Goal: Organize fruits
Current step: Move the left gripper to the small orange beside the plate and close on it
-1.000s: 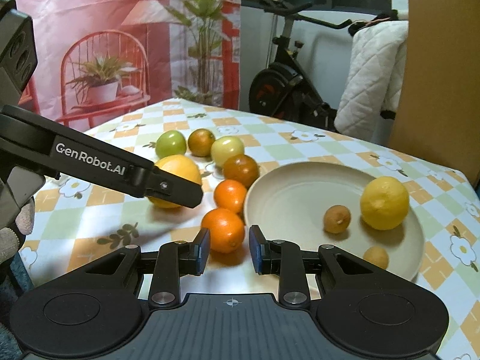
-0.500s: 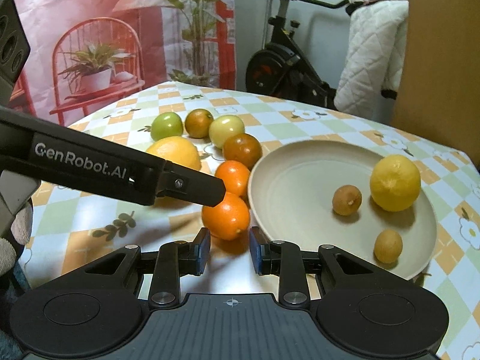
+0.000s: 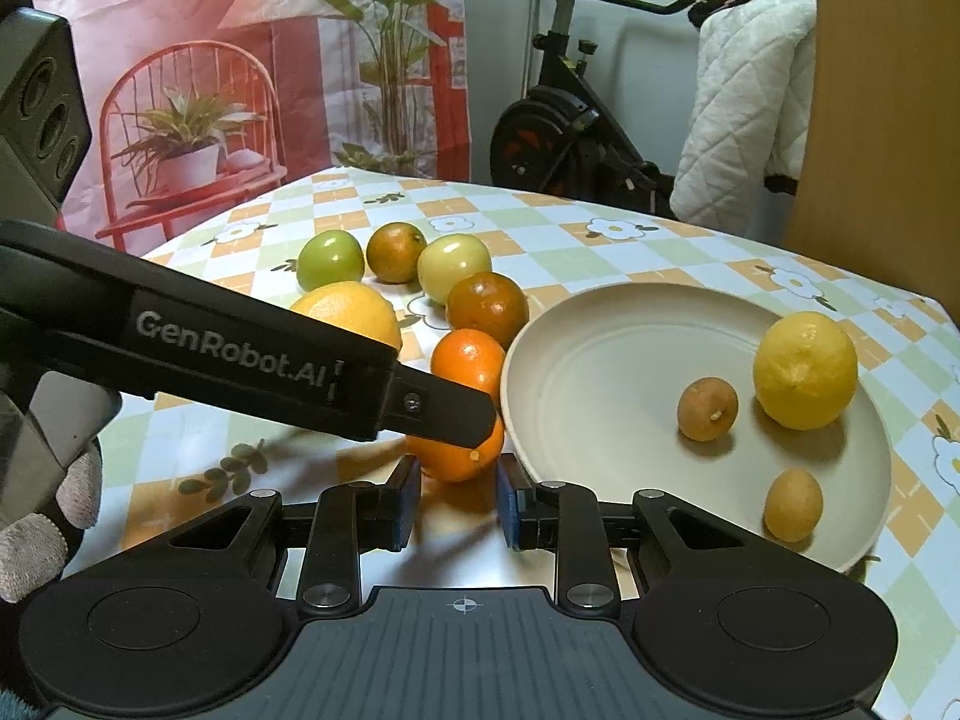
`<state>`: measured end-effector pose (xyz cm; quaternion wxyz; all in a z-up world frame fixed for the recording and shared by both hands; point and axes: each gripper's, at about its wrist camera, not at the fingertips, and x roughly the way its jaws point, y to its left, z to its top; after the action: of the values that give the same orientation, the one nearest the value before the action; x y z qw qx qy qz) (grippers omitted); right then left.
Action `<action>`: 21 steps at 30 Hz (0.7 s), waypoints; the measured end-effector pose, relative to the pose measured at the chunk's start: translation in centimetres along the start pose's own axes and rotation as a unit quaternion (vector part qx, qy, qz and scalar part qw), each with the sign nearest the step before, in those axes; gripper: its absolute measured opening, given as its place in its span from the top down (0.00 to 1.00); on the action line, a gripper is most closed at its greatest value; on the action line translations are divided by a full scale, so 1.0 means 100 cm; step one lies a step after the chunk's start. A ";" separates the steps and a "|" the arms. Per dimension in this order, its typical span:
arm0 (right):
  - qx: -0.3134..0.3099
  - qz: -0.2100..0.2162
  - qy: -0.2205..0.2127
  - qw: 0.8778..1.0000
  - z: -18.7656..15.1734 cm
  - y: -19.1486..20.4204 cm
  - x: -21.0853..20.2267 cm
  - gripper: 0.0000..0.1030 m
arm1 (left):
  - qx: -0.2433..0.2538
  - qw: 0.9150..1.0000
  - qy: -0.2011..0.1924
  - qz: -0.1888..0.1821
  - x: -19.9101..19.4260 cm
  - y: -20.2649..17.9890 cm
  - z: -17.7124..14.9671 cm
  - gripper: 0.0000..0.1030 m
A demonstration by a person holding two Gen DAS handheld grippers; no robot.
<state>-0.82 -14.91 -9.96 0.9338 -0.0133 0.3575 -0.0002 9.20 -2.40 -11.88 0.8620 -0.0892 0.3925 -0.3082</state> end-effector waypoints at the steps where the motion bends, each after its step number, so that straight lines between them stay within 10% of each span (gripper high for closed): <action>1: 0.000 0.000 0.000 1.000 0.000 0.000 0.001 0.77 | -0.003 1.000 0.000 0.001 0.001 0.001 0.000 0.57; 21: -0.013 0.000 -0.027 1.000 0.003 0.005 -0.012 0.76 | 0.022 0.999 -0.036 0.009 -0.020 -0.012 -0.001 0.60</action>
<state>-1.49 -14.40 -8.96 0.9430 -0.0256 0.3319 0.0044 7.56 -2.16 -10.25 0.8801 -0.0774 0.3548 -0.3059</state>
